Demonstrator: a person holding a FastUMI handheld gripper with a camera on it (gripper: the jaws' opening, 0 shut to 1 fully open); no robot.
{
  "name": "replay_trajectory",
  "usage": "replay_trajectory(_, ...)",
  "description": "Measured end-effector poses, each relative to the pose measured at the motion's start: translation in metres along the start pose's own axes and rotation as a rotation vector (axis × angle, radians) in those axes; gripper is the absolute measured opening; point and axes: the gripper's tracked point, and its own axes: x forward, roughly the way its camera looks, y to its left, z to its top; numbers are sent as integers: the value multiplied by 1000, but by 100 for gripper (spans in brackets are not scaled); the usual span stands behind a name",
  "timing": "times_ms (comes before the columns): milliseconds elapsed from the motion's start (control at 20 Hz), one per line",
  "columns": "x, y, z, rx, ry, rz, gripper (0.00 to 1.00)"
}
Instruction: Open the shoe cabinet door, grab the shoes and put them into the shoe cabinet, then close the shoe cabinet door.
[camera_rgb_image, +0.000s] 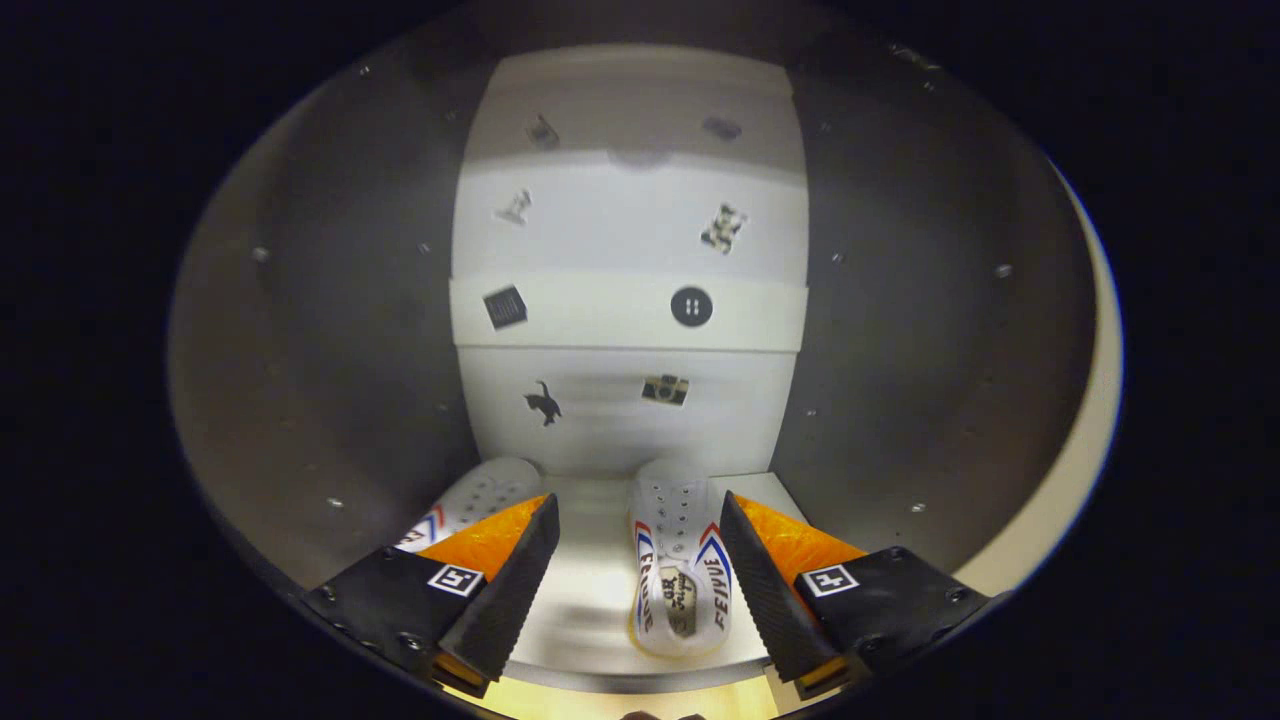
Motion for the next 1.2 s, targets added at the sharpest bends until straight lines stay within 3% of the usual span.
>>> replay_trajectory(250,-117,11,20,-6,-133,45,99)
replay_trajectory(600,-264,1,0,-39,-192,56,99)
replay_trajectory(900,-351,-33,-42,-23,-153,20,99)
replay_trajectory(1200,-413,-97,-49,23,-160,-26,99)
